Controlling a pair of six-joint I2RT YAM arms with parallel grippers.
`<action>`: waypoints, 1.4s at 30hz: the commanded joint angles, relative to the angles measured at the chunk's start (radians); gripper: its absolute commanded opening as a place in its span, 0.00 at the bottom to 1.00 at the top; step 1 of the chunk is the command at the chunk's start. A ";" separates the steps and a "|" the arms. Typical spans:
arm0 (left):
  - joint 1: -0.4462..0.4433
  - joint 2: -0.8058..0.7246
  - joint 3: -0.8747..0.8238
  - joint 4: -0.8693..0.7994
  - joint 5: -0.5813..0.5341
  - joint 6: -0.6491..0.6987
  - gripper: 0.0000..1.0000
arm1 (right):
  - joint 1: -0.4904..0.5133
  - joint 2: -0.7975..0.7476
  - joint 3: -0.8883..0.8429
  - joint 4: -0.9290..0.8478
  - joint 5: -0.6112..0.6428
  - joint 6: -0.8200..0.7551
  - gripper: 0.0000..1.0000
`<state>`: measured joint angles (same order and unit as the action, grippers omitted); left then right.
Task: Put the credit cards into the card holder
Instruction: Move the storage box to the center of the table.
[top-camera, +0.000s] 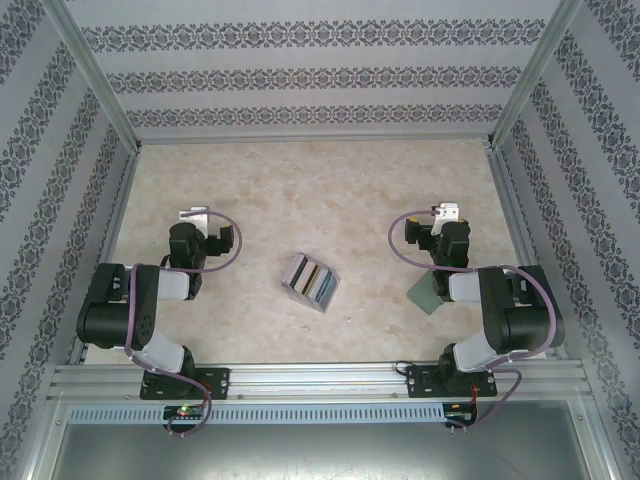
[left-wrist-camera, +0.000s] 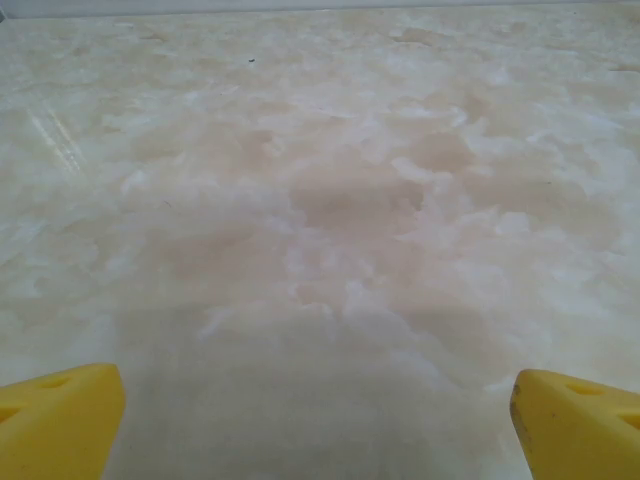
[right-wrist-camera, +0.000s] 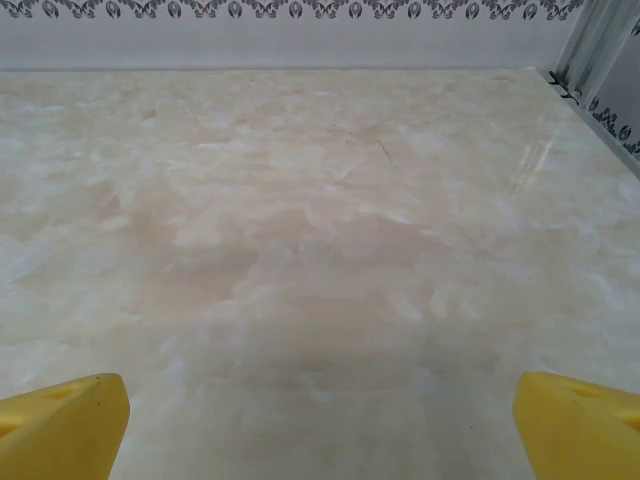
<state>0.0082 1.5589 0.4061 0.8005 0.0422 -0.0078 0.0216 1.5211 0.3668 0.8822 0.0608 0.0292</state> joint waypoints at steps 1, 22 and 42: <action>-0.001 -0.002 0.016 0.011 0.010 0.009 0.99 | -0.008 -0.012 0.020 0.012 -0.026 0.002 0.98; -0.001 -0.001 0.016 0.011 0.008 0.008 1.00 | -0.007 -0.012 0.020 0.012 -0.024 0.001 0.98; 0.001 0.001 0.017 0.011 0.012 0.008 1.00 | -0.019 -0.484 0.099 -0.444 0.101 0.173 0.98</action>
<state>0.0082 1.5589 0.4061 0.8005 0.0456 -0.0078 0.0147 1.1336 0.4164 0.5953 0.0772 0.0895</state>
